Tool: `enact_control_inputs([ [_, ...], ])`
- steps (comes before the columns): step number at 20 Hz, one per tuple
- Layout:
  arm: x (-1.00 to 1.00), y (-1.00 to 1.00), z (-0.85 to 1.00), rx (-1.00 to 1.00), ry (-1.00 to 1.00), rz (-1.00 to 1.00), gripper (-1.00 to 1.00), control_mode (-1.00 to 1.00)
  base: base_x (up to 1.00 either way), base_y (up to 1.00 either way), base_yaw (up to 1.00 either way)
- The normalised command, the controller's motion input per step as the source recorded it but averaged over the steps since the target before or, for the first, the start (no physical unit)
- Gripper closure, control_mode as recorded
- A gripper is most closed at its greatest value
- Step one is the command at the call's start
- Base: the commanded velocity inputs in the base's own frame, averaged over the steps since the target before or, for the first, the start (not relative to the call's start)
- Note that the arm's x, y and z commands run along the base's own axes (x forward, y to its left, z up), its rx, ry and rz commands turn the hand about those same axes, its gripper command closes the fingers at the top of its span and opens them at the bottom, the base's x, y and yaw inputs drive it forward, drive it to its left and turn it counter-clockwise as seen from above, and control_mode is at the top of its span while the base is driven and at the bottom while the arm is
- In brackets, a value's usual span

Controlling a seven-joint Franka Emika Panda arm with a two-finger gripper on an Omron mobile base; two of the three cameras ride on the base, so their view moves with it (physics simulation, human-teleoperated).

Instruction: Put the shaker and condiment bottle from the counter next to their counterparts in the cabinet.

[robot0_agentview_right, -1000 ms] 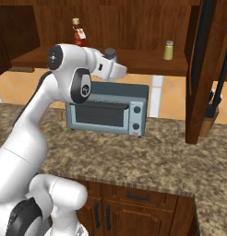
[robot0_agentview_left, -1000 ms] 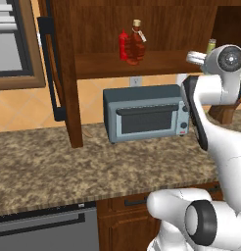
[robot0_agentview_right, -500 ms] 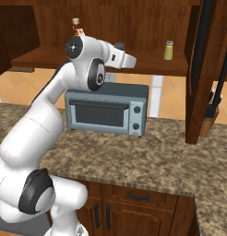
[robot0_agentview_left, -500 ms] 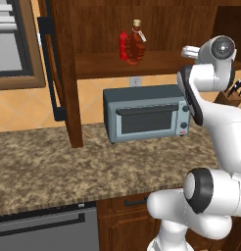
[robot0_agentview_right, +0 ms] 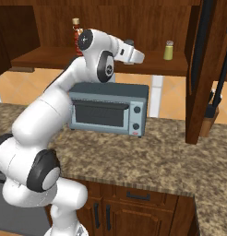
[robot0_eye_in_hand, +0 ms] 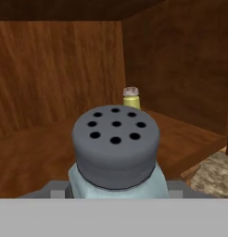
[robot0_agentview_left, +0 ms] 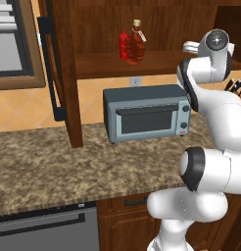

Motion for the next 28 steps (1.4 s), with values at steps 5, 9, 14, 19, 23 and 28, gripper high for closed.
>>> enact_control_inputs([
  [5,0.41,-0.24,-0.14,-0.01,0.0,-0.05,1.0,-1.0,0.0,0.0,0.0],
  [9,0.44,-0.25,-0.24,-0.01,0.0,-0.04,1.0,-1.0,0.0,0.0,0.0],
  [14,0.56,-0.23,-0.06,0.0,0.0,-0.04,1.0,-1.0,0.0,0.0,0.0],
  [19,0.55,-0.26,-0.01,0.0,0.04,-0.04,1.0,-1.0,0.0,0.0,0.0],
  [23,0.57,-0.27,-0.04,0.0,0.05,-0.03,1.0,-1.0,0.0,0.0,0.0],
  [28,0.69,-0.29,-0.11,0.0,0.03,-0.01,1.0,-1.0,0.0,0.0,0.0],
])
